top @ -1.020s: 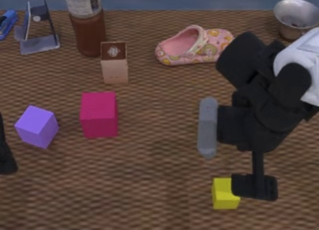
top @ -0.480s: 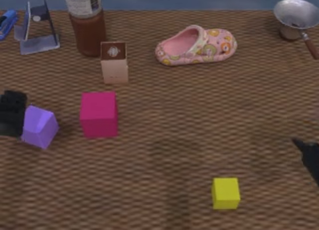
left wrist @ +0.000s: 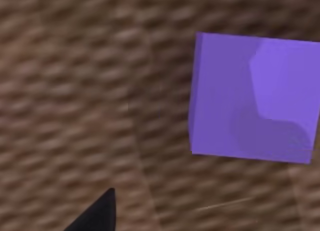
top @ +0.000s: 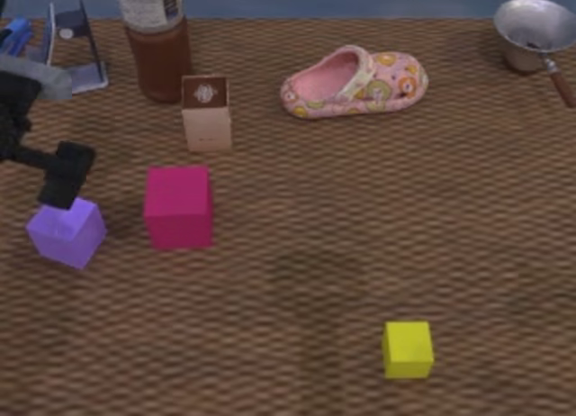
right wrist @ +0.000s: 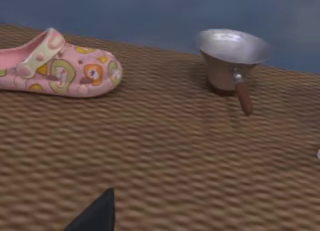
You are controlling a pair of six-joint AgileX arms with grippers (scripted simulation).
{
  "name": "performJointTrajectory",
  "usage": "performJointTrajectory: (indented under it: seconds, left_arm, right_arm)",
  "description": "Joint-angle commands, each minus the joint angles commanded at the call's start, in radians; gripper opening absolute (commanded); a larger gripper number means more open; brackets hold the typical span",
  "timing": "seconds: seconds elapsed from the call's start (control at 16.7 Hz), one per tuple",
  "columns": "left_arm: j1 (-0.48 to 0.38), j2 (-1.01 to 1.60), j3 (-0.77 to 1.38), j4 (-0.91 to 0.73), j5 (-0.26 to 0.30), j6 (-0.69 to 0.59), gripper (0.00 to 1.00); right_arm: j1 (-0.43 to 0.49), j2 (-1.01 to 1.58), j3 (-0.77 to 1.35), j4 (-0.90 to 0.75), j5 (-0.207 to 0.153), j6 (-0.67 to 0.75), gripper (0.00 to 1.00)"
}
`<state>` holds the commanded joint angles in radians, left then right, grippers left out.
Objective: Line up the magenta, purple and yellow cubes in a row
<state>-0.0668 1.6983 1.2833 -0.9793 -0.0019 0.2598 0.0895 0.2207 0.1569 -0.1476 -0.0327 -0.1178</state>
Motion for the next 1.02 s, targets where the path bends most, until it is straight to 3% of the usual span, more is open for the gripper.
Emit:
performJointTrajectory:
  seconds: [0.3,0.6,0.84,1.02]
  left_arm:
    - [-0.008,0.224,0.183,-0.122,0.002,0.033,1.0]
    - [-0.009,0.245,0.204,-0.135,0.003,0.037,1.0]
    - [-0.006,0.258,0.171,-0.093,0.003,0.039,1.0]
    - [-0.007,0.305,0.101,0.032,0.003,0.04,1.0]
  right_arm:
    - [-0.072,-0.202,-0.142,0.133,0.029,0.106,1.0]
    - [-0.079,-0.221,-0.157,0.148,0.033,0.118,1.0]
    - [-0.079,-0.221,-0.157,0.148,0.033,0.118,1.0]
    - [-0.079,-0.221,-0.157,0.148,0.033,0.118,1.0]
